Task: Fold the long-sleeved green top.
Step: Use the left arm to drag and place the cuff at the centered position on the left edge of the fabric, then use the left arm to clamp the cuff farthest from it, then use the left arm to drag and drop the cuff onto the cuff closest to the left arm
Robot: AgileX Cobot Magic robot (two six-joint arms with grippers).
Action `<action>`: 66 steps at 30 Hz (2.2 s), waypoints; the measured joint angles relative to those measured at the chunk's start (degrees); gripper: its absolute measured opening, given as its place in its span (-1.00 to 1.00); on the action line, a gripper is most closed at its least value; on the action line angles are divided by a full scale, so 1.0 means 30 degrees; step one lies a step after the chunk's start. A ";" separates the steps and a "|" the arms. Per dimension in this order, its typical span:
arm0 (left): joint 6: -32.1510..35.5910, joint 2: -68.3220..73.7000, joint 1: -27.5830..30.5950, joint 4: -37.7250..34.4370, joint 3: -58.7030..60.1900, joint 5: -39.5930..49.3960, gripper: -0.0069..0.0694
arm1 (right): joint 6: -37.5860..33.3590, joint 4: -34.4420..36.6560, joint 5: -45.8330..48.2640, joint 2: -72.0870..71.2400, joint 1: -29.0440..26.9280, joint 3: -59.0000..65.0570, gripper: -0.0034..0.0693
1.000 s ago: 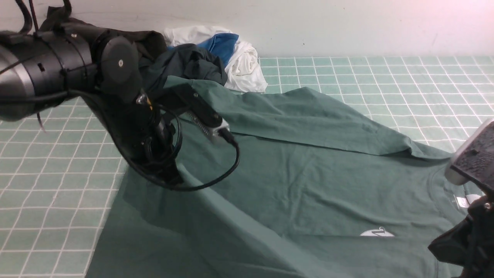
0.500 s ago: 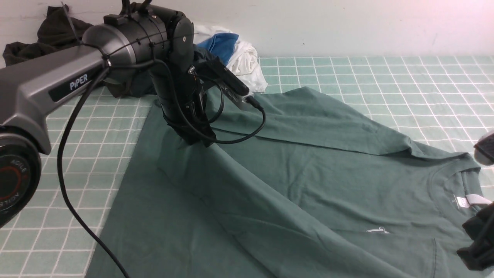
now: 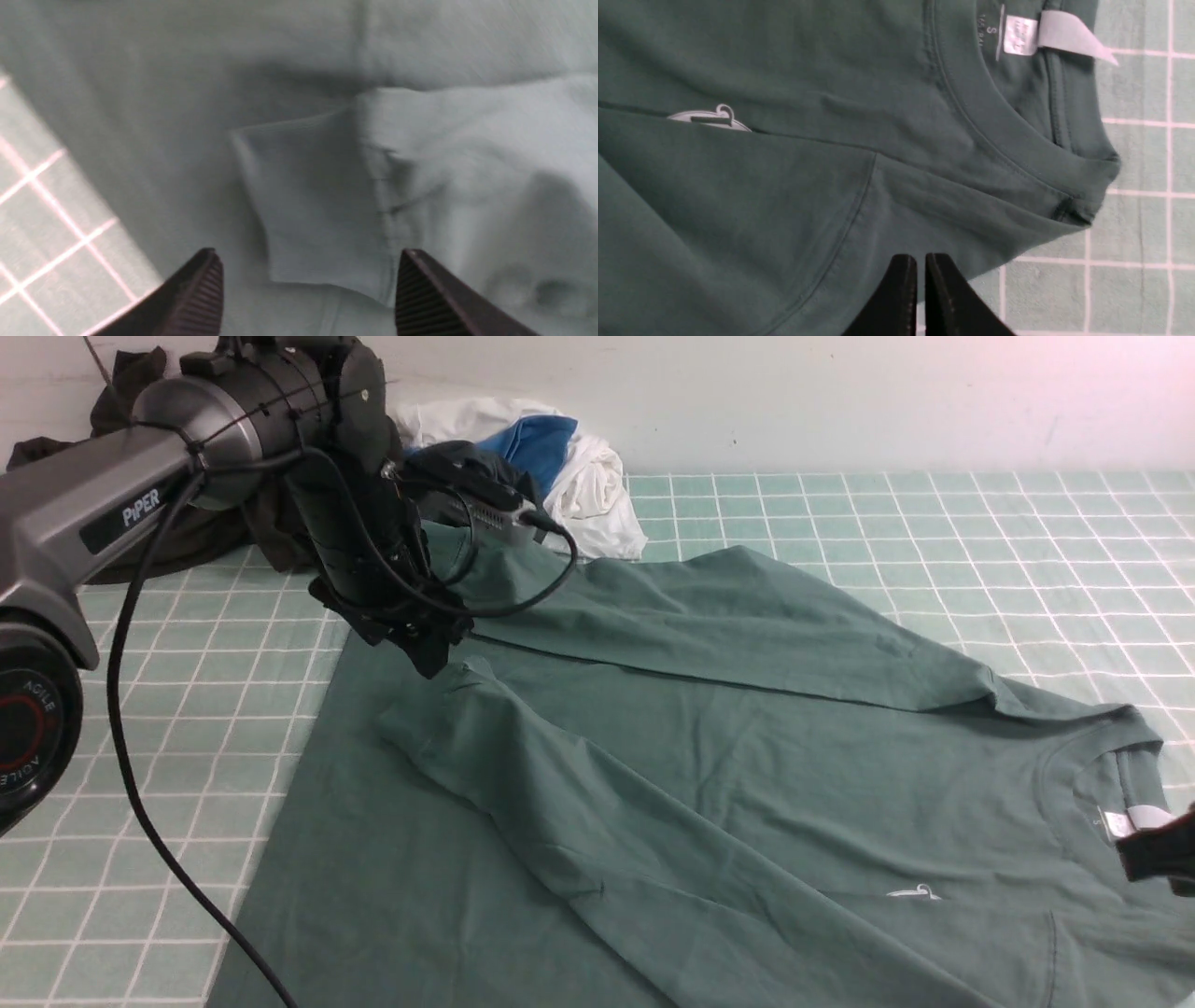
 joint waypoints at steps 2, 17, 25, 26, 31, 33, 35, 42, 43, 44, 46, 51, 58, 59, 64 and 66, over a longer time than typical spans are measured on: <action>-0.1366 0.0063 0.0453 -0.0018 -0.0148 -0.0913 0.45 | -0.0811 0.1026 -0.0510 0.0291 -0.0035 0.0000 -0.80; -0.7041 0.3266 0.2105 -0.0082 -0.1692 -0.9148 0.45 | -0.3132 0.3411 -0.1183 0.0773 -0.0035 0.0000 -0.77; -0.7060 0.5623 0.2366 -0.1089 -0.3213 -1.1597 0.45 | -0.3214 0.3428 -0.1639 0.0773 -0.0035 0.0000 -0.77; -0.6956 0.5820 0.2366 -0.1227 -0.3313 -1.1778 0.45 | -0.3231 0.3428 -0.1658 0.0773 -0.0035 0.0000 -0.77; -0.5491 0.6553 0.2328 -0.1671 -0.3395 -1.2432 0.36 | -0.3230 0.3428 -0.1663 0.0773 -0.0035 0.0000 -0.77; -0.4972 0.6569 0.2328 -0.1824 -0.3390 -1.2452 0.28 | -0.3230 0.3428 -0.1681 0.0773 -0.0035 0.0000 -0.77; -0.4044 0.6569 0.2328 -0.2307 -0.3390 -1.2452 0.05 | -0.3230 0.3430 -0.1718 0.0773 -0.0035 0.0000 -0.77; -0.0945 0.6258 0.2328 -0.4377 -0.3390 -1.1948 -0.73 | -0.3253 0.3512 -0.1740 0.0773 -0.0035 0.0000 -0.77; -0.0429 0.5943 0.2328 -0.4675 -0.3390 -1.1692 -0.77 | -0.3274 0.3528 -0.1740 0.0773 -0.0035 0.0000 -0.77; -0.0370 0.5844 0.2328 -0.4729 -0.3390 -1.1653 -0.78 | -0.3274 0.3569 -0.1740 0.0773 -0.0035 0.0000 -0.77; 0.0122 0.5111 0.2317 -0.4911 -0.3390 -1.1025 -0.78 | -0.3288 0.3602 -0.1740 0.0773 -0.0035 0.0000 -0.77; 0.0280 0.3863 0.2317 -0.4928 -0.3390 -0.9223 -0.78 | -0.3454 0.3870 -0.1740 0.0773 -0.0035 0.0000 -0.77; 0.0099 0.0526 0.2259 -0.5234 -0.3390 -0.3880 -0.78 | -0.3778 0.4429 -0.1456 0.0773 -0.0035 0.0000 -0.77; 0.0056 0.0252 0.2259 -0.5306 -0.3390 -0.3619 -0.78 | -0.3786 0.4454 -0.1414 0.0773 -0.0035 0.0000 -0.77; -0.0468 -0.3942 0.2249 -0.5982 -0.2913 -0.0637 -0.78 | -0.4716 0.5565 -0.0731 0.0654 -0.0035 0.0000 -0.77; -0.0818 -0.6200 0.2249 -0.5979 -0.1107 -0.0113 -0.78 | -0.5727 0.6548 -0.0420 0.0292 -0.0035 0.0000 -0.77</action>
